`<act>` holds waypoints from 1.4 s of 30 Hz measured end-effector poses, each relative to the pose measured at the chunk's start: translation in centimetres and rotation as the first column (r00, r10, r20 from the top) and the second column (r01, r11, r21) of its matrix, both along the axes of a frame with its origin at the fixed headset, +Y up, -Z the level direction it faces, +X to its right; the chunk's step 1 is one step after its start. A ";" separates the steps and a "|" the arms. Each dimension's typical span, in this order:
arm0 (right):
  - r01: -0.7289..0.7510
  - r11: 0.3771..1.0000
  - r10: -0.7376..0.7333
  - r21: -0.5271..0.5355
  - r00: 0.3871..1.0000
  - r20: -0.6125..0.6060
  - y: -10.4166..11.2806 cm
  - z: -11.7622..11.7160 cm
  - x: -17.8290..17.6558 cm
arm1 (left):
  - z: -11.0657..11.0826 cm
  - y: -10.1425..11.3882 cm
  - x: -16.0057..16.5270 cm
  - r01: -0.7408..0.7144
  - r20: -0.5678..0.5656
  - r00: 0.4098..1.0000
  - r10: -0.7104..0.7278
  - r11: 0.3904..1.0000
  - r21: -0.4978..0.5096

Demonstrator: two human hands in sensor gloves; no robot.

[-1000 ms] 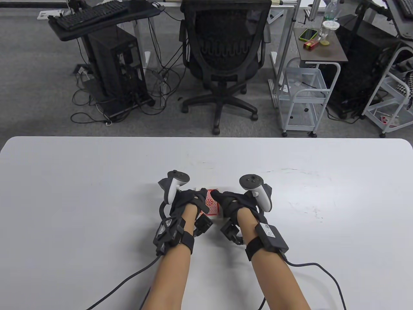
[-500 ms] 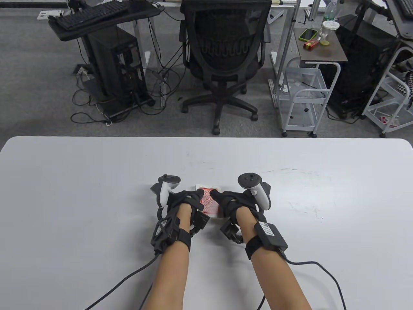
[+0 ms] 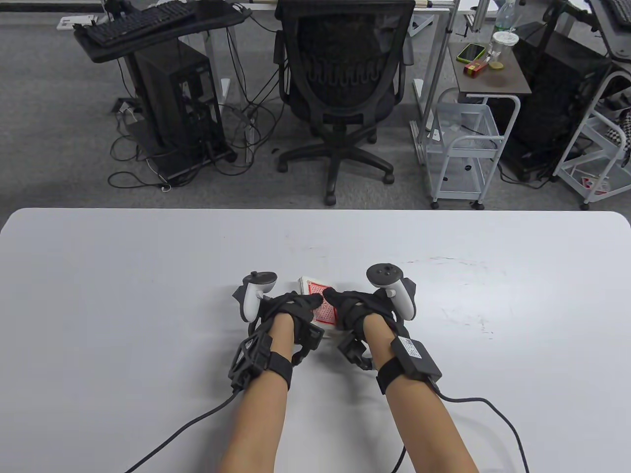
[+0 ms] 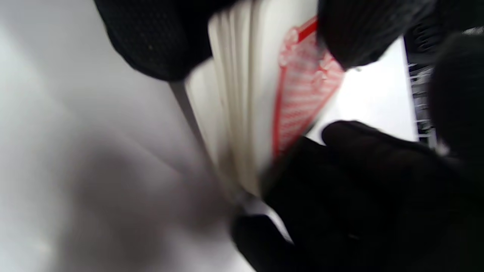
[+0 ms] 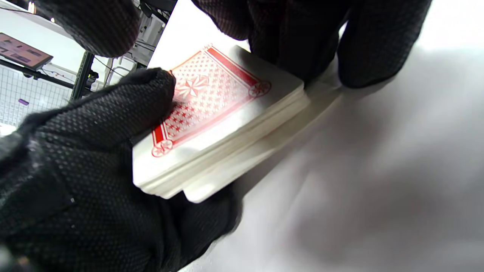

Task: Four-player card dealing with fan arrangement

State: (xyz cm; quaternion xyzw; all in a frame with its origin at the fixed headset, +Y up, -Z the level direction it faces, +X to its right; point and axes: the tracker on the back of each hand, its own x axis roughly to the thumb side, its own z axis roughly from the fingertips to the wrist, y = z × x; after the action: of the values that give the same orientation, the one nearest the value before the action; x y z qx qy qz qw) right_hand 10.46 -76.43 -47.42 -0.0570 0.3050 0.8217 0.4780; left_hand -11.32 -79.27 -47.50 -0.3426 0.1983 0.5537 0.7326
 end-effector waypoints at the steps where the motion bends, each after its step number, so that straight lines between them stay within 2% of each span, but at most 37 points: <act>1: 0.009 1.000 -0.009 -0.009 1.000 -0.007 -0.1 0.0 0.0 | 0.2 -0.4 0.1 -0.029 -0.034 0.999 0.030 0.999 0.015; 4: 0.018 1.000 -0.018 0.006 1.000 0.007 -0.1 0.2 0.0 | 0.8 -1.5 0.1 -0.129 -0.101 0.986 0.133 0.991 0.043; 6: 0.037 0.999 -0.037 0.000 0.999 0.016 -0.1 0.4 0.0 | 1.1 -1.5 0.1 -0.180 -0.107 0.977 0.186 0.981 0.066; 10: 0.019 1.000 -0.020 0.016 0.999 0.050 0.6 0.9 0.0 | 1.7 -0.3 -0.3 -0.215 -0.092 0.969 0.230 0.965 0.148; 14: -0.014 0.998 0.013 0.054 1.000 0.023 2.2 1.6 -0.1 | 2.7 1.5 -1.0 -0.289 -0.040 0.952 0.304 0.932 0.218; 19: 0.039 0.983 -0.049 0.181 0.997 0.051 4.6 3.6 -0.3 | 4.5 3.4 -2.8 -0.376 -0.046 0.912 0.408 0.874 0.308; 22: 0.113 0.949 -0.130 0.294 0.991 0.038 6.1 5.5 -1.0 | 5.8 3.7 -3.7 -0.492 -0.040 0.847 0.530 0.810 0.320; 25: 0.200 0.914 -0.215 0.354 0.977 0.003 6.7 7.5 -1.7 | 7.4 3.6 -4.3 -0.581 0.014 0.794 0.608 0.751 0.312; 26: 0.205 0.907 -0.220 0.367 0.975 -0.001 6.6 8.2 -1.8 | 8.1 3.5 -4.6 -0.613 0.037 0.772 0.635 0.726 0.313; 28: 0.235 0.890 -0.248 0.391 0.969 -0.019 6.0 9.4 -2.2 | 9.3 3.4 -5.1 -0.630 0.046 0.760 0.649 0.717 0.299; 32: 0.230 0.910 -0.236 0.345 0.971 -0.025 3.9 11.0 -2.9 | 11.6 2.6 -5.9 -0.616 0.066 0.778 0.625 0.739 0.273; 36: 0.085 0.938 -0.056 0.337 0.994 -0.094 3.3 11.6 -3.2 | 13.1 1.2 -6.8 -0.612 0.088 0.785 0.614 0.744 0.268; 37: 0.062 0.929 -0.031 0.365 0.995 -0.090 3.2 11.8 -3.5 | 13.4 0.7 -6.9 -0.636 0.090 0.763 0.640 0.719 0.279; 41: 0.146 0.923 -0.115 0.356 0.988 -0.105 2.5 11.8 -4.1 | 13.9 -0.2 -6.9 -0.638 0.035 0.751 0.660 0.710 0.297; 42: 0.139 0.906 -0.113 0.401 0.990 -0.088 2.3 11.7 -3.9 | 13.8 -0.4 -7.1 -0.628 0.037 0.759 0.650 0.717 0.303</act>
State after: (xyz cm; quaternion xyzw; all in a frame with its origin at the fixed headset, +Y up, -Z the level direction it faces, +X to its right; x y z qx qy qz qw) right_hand 6.52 -74.09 -35.75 0.0890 0.1457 0.8359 0.5217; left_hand -18.43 -79.62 -33.68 -0.2554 0.0086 0.8076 0.5314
